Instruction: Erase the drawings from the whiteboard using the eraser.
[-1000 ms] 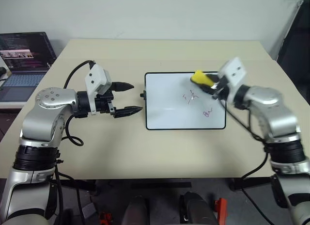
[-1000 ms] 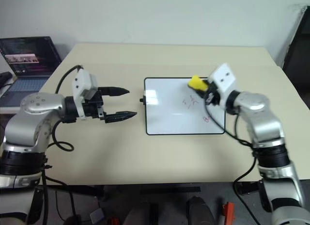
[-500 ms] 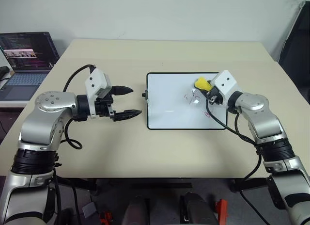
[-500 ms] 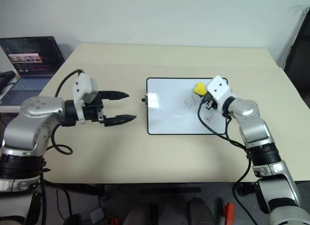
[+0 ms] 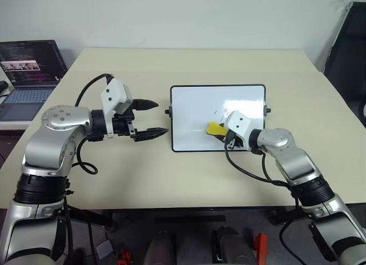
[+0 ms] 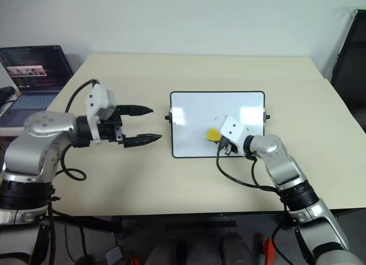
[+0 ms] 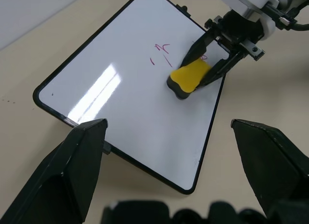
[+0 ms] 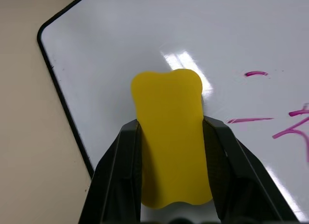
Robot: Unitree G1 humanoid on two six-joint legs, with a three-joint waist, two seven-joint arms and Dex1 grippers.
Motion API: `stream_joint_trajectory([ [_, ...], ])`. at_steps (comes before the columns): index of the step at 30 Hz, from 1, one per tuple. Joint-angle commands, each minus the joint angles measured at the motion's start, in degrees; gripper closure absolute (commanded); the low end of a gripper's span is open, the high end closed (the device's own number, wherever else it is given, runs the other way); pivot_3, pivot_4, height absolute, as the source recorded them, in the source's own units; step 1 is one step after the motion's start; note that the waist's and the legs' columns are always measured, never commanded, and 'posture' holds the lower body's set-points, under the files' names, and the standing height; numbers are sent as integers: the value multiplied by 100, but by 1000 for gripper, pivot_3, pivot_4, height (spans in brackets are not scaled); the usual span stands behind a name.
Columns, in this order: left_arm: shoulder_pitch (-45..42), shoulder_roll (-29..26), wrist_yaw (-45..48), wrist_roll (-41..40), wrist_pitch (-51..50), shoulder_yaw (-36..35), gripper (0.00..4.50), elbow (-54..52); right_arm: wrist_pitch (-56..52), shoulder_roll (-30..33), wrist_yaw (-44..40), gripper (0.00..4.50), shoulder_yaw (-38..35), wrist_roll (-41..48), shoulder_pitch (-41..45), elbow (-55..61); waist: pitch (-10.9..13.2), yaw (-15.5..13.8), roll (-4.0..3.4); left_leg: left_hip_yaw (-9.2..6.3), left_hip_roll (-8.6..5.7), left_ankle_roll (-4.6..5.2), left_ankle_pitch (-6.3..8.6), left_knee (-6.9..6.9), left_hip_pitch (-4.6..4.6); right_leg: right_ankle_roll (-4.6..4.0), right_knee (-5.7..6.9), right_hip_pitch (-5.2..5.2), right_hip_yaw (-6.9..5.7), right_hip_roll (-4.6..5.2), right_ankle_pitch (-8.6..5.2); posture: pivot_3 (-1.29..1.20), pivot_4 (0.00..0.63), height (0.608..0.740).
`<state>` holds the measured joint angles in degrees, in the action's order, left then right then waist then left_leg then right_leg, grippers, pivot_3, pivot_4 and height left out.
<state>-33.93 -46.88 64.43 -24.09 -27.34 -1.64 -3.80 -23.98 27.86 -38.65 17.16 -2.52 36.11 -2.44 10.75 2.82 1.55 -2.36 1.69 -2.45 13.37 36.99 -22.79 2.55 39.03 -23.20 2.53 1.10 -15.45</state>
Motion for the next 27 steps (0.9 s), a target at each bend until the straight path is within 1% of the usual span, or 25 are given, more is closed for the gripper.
stream_joint_trajectory([
  [1, -177, -4, 21, -12, 48, -36, 0, -11, 58, 63, 799, 3095, -430, -439, 392, -767, 0, 5, 0, 0, -1, 1, -5, 0, 0, 0, -1, 0, 1, 0, 5, 0, 150, 740],
  [5, -216, 17, 26, -4, 51, -14, 0, 7, 402, 100, 1298, 3096, -497, -725, 636, -1294, -3, 5, 5, 0, -1, 7, -12, 1, 1, 0, -1, 2, 1, 0, 13, 0, 150, 740],
  [7, -224, 24, 28, 0, 55, -9, 0, 15, 510, 74, 1372, 3096, -523, -764, 669, -1421, -3, 8, 5, -1, -1, 7, -13, 0, 1, 0, -1, 1, 1, 0, 13, 0, 150, 740],
  [10, -230, 39, 37, 0, 64, -13, 0, 25, 542, 60, 1068, 3096, -338, -727, 473, -1242, -4, 11, 6, 0, -1, 7, -13, 0, 0, 0, -2, 1, 2, 0, 13, 0, 150, 740],
  [17, -223, 64, 20, 0, 58, -15, 0, 9, 606, 204, -139, 3098, 268, -616, -303, -384, -14, 46, 16, 0, 0, 7, -12, -1, 5, 1, -2, 4, 4, -2, 13, 0, 150, 740],
  [19, -217, 65, 15, -1, 50, -21, 0, -8, 626, 217, -216, 3099, 321, -683, -408, -334, -14, 55, 16, 0, 2, 7, -12, -2, 8, 1, -1, 4, 6, -4, 12, 0, 150, 740],
  [22, -221, 53, 22, 5, 56, -29, 0, -7, 696, 98, 107, 3106, 175, -786, -307, -514, -15, 55, 17, 1, 2, 10, -14, -1, 10, 1, 0, 5, 7, -4, 17, 0, 150, 740],
  [27, -241, 64, 17, 3, 44, -22, 0, -11, 817, -81, 1015, 3108, -181, -989, 204, -1140, -14, 54, 17, 4, 2, 31, -29, 1, 12, -6, -2, 4, 11, -5, 41, 0, 150, 740],
])
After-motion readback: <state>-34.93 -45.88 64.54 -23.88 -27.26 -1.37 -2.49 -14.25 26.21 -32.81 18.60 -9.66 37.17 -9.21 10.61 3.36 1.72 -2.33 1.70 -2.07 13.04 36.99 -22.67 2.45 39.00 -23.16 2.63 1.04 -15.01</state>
